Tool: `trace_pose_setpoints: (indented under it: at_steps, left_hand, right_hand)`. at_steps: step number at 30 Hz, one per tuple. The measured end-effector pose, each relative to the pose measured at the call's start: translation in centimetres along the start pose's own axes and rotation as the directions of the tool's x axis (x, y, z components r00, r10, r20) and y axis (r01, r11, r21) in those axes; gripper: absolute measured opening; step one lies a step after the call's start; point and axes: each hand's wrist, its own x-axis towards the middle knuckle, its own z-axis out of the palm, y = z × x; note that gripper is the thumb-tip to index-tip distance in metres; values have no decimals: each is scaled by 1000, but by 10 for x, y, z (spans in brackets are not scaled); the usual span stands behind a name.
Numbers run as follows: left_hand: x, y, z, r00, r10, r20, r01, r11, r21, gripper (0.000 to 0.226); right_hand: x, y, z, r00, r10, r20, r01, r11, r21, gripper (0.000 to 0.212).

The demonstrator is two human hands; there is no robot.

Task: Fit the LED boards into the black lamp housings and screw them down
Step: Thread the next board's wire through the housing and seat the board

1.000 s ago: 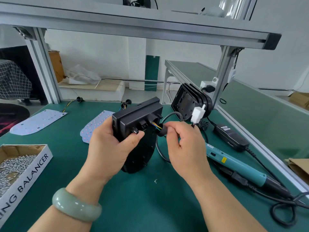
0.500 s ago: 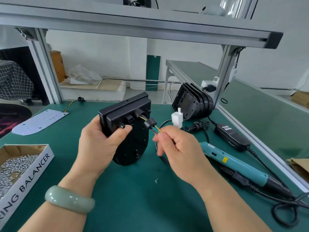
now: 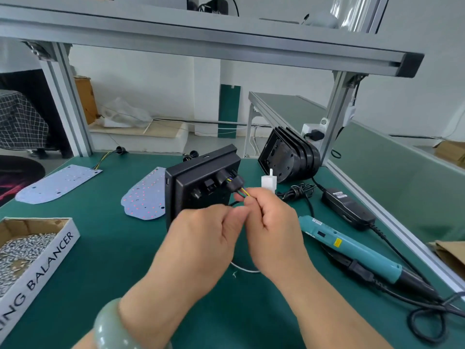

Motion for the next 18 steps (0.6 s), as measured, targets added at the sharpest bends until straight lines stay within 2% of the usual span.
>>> trace_pose_setpoints:
  at_steps: [1, 2, 3, 5, 7, 10, 14, 16, 18]
  left_hand:
    - [0, 1, 4, 979, -176, 106, 190, 972, -139, 62]
    - [1, -2, 7, 942, -276, 190, 325, 891, -315, 57]
    - [4, -4, 10, 917, -323, 234, 398, 785, -474, 50]
    - [6, -5, 14, 900, -353, 255, 427, 600, -676, 43]
    - [5, -4, 16, 896, -374, 240, 396, 427, -813, 41]
    - [8, 0, 10, 881, -407, 242, 355, 229, -907, 40]
    - [17, -3, 0, 816, -508, 276, 306, -25, -952, 29]
    - [19, -4, -2, 820, -497, 284, 295, -58, -954, 27]
    - [17, -5, -1, 837, -448, 313, 346, -8, -938, 38]
  right_hand:
    - [-2, -2, -1, 999, -41, 6, 41, 998, -38, 33]
    - [-4, -3, -2, 996, -89, 31, 91, 993, -78, 34]
    - [-5, -6, -2, 989, -130, 72, 138, 983, -118, 36]
    - [-6, -10, -2, 970, -182, 164, 210, 962, -175, 38]
    - [-5, -13, -1, 950, -234, 208, 272, 945, -181, 36]
    - [-5, -17, -4, 922, -312, 230, 349, 927, -139, 25]
    - [-7, -15, -6, 892, -366, 265, 407, 905, -124, 20]
    - [-10, -13, -1, 907, -348, 237, 385, 913, -134, 18]
    - [-12, -11, 4, 937, -306, 167, 330, 934, -139, 21]
